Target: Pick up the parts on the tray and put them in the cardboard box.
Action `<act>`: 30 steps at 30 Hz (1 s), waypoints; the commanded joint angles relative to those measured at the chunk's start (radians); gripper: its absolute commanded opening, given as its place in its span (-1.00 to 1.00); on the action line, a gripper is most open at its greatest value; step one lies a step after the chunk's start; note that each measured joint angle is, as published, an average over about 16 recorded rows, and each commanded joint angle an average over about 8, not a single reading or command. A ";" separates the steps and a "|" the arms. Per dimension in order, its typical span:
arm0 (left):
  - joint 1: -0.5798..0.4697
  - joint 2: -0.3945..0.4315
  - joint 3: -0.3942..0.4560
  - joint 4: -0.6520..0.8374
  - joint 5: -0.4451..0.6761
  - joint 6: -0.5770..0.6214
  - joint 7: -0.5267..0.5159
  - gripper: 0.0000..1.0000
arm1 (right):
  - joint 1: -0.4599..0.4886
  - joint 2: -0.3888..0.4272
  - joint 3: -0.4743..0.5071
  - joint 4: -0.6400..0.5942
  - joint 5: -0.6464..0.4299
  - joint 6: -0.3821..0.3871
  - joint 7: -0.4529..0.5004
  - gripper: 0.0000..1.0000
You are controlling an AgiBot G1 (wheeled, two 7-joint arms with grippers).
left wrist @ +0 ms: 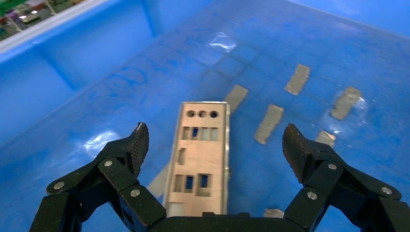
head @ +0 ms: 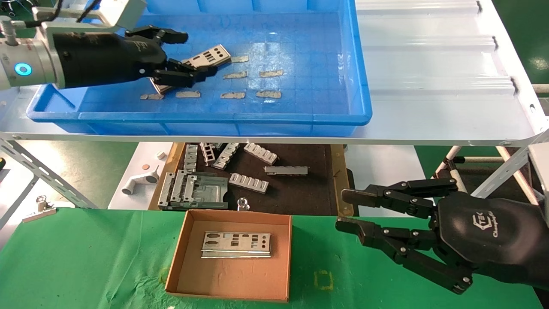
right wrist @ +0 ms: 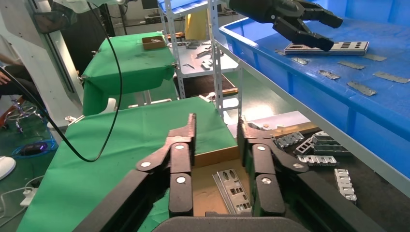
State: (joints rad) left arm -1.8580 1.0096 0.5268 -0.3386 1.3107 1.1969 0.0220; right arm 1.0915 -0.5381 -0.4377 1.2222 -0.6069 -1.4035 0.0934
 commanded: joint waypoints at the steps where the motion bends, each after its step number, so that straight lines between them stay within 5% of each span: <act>1: -0.027 0.015 0.010 0.050 0.015 0.015 0.028 1.00 | 0.000 0.000 0.000 0.000 0.000 0.000 0.000 -1.00; 5: -0.054 0.034 0.013 0.117 0.019 0.020 0.072 0.82 | 0.000 0.000 0.000 0.000 0.000 0.000 0.000 -1.00; 12: -0.085 0.060 0.013 0.207 0.022 0.012 0.117 -0.71 | 0.000 0.000 0.000 0.000 0.000 0.000 0.000 -1.00; 14: -0.091 0.065 0.013 0.226 0.022 0.011 0.123 -0.93 | 0.000 0.000 0.000 0.000 0.000 0.000 0.000 -1.00; 30: -0.114 0.087 0.015 0.308 0.025 0.004 0.151 -1.00 | 0.000 0.000 0.000 0.000 0.000 0.000 0.000 -1.00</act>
State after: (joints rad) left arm -1.9720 1.0956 0.5413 -0.0323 1.3351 1.2028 0.1722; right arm 1.0915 -0.5381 -0.4377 1.2222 -0.6069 -1.4035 0.0934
